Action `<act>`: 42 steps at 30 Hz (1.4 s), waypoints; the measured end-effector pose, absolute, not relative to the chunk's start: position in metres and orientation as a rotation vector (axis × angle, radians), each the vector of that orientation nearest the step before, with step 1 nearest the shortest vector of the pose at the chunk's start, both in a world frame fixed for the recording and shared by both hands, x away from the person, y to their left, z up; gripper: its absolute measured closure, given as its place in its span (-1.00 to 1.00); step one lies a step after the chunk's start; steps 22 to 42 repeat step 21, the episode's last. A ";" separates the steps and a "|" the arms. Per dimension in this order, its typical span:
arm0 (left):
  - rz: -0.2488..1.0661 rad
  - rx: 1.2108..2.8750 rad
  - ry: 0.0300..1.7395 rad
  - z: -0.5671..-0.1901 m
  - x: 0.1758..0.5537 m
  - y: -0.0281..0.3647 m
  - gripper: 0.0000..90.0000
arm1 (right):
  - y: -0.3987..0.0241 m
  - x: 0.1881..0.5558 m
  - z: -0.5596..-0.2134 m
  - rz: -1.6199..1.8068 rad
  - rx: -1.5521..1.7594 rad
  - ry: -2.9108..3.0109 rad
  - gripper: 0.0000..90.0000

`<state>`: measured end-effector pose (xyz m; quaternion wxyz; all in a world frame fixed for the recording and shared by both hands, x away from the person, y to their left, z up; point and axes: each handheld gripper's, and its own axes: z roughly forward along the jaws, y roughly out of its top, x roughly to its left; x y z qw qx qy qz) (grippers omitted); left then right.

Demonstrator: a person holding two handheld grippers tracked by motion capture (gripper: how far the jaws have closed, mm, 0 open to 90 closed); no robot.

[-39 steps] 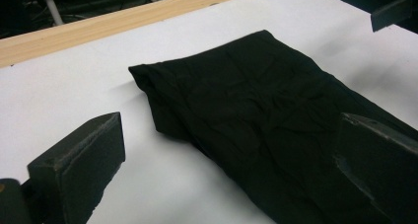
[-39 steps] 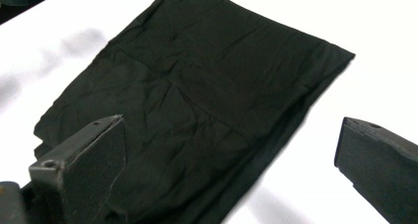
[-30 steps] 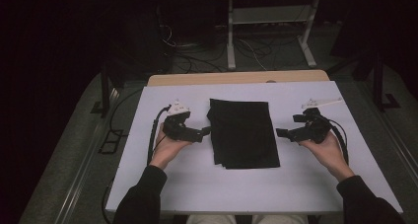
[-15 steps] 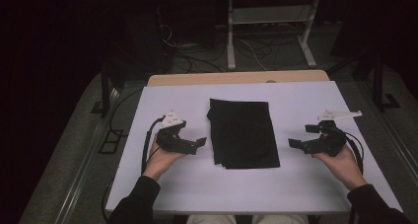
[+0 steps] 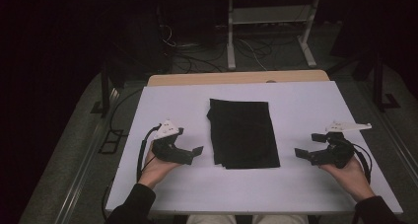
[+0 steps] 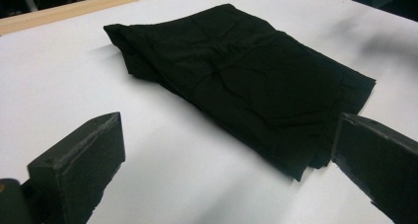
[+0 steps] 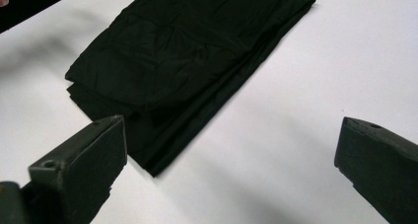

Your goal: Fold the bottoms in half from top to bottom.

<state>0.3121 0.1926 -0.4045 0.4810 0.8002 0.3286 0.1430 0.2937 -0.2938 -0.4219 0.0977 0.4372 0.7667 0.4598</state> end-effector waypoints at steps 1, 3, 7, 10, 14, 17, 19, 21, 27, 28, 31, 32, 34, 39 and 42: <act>0.347 1.948 0.800 -0.405 0.310 0.194 -1.00 | -0.294 0.291 -0.422 1.360 1.285 2.265 -1.00; 0.349 1.944 0.800 -0.407 0.307 0.196 -1.00 | -0.295 0.287 -0.424 1.353 1.273 2.261 -1.00; 0.344 1.928 0.809 -0.415 0.302 0.200 -1.00 | -0.296 0.279 -0.428 1.334 1.261 2.264 -1.00; 0.342 1.925 0.819 -0.421 0.299 0.202 -1.00 | -0.297 0.277 -0.430 1.328 1.252 2.264 -1.00; 0.355 1.926 0.816 -0.425 0.298 0.205 -1.00 | -0.300 0.276 -0.434 1.335 1.244 2.258 -1.00; 0.349 1.927 0.817 -0.429 0.297 0.207 -1.00 | -0.299 0.275 -0.437 1.314 1.229 2.283 -1.00; 0.358 1.939 0.811 -0.432 0.296 0.207 -1.00 | -0.298 0.276 -0.439 1.306 1.230 2.291 -1.00; 0.359 1.952 0.810 -0.434 0.296 0.207 -1.00 | -0.299 0.276 -0.441 1.304 1.228 2.300 -1.00; 0.359 1.952 0.810 -0.434 0.296 0.207 -1.00 | -0.299 0.276 -0.441 1.304 1.228 2.300 -1.00; 0.359 1.952 0.810 -0.434 0.296 0.207 -1.00 | -0.299 0.276 -0.441 1.304 1.228 2.300 -1.00; 0.359 1.952 0.810 -0.434 0.296 0.207 -1.00 | -0.299 0.276 -0.441 1.304 1.228 2.300 -1.00; 0.359 1.952 0.810 -0.434 0.296 0.207 -1.00 | -0.299 0.276 -0.441 1.304 1.228 2.300 -1.00; 0.359 1.952 0.810 -0.434 0.296 0.207 -1.00 | -0.299 0.276 -0.441 1.304 1.228 2.300 -1.00; 0.359 1.952 0.810 -0.434 0.296 0.207 -1.00 | -0.299 0.276 -0.441 1.304 1.228 2.300 -1.00; 0.359 1.952 0.810 -0.434 0.296 0.207 -1.00 | -0.299 0.276 -0.441 1.304 1.228 2.300 -1.00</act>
